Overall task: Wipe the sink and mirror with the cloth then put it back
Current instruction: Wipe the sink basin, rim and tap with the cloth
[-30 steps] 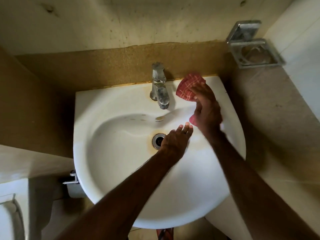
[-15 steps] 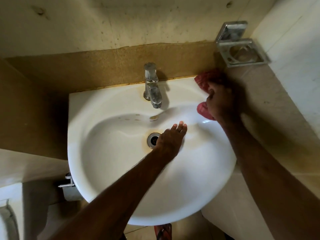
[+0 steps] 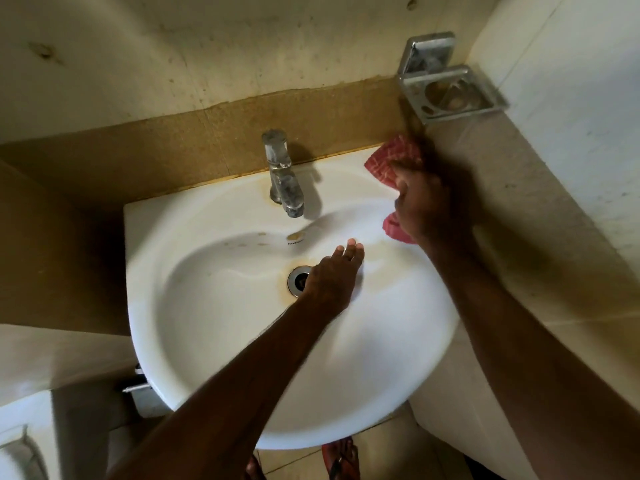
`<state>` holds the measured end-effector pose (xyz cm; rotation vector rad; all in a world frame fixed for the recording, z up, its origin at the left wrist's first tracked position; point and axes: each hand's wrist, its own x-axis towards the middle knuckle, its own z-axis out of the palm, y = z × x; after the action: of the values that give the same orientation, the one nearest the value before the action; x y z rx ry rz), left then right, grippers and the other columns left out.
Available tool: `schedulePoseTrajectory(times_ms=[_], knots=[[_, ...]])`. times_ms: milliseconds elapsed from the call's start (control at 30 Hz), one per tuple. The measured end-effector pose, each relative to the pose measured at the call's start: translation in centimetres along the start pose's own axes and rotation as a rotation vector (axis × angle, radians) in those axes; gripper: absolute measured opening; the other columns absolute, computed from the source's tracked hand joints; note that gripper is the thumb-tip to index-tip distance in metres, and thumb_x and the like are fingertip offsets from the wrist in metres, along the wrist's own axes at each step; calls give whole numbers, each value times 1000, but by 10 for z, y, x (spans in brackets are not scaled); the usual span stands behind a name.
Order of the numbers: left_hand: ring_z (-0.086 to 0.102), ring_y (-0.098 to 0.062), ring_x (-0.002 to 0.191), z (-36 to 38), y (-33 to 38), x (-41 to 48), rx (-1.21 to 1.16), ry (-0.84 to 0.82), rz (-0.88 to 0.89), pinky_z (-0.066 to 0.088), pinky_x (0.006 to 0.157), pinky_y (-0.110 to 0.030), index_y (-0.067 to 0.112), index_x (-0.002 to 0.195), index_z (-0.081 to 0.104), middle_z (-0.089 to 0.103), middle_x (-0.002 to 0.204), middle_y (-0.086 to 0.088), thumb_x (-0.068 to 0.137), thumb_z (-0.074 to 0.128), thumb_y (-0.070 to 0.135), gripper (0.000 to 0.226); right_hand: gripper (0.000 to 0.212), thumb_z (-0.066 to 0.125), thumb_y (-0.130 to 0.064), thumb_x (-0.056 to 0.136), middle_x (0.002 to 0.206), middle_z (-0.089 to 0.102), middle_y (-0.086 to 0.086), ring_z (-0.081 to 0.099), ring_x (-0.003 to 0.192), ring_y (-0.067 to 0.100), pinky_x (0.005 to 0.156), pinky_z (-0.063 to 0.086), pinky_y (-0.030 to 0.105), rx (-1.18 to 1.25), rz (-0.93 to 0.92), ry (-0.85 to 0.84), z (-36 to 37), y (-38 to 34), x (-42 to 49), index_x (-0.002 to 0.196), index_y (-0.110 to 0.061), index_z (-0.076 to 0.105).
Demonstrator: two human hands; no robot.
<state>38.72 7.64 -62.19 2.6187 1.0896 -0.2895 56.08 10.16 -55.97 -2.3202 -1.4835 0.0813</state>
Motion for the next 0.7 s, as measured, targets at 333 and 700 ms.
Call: schedulePoseTrajectory(times_ms=[333,700], knots=[[28,-25,148,8,-3,2,47,20,16,49,101,-38,8,158,4,4,166,-9,90,52,3,83,42,55,-10,101,138,66,13,58,131,33,114,40,37,20,58,15,1,13,30,142,-16,61],[24,-26,150,4,-1,1,73,39,9,46,104,-37,9,159,2,1,167,-8,93,51,2,82,44,66,6,90,130,70,16,67,120,36,103,51,37,-49,-100,195,0,5,5,131,-11,70]])
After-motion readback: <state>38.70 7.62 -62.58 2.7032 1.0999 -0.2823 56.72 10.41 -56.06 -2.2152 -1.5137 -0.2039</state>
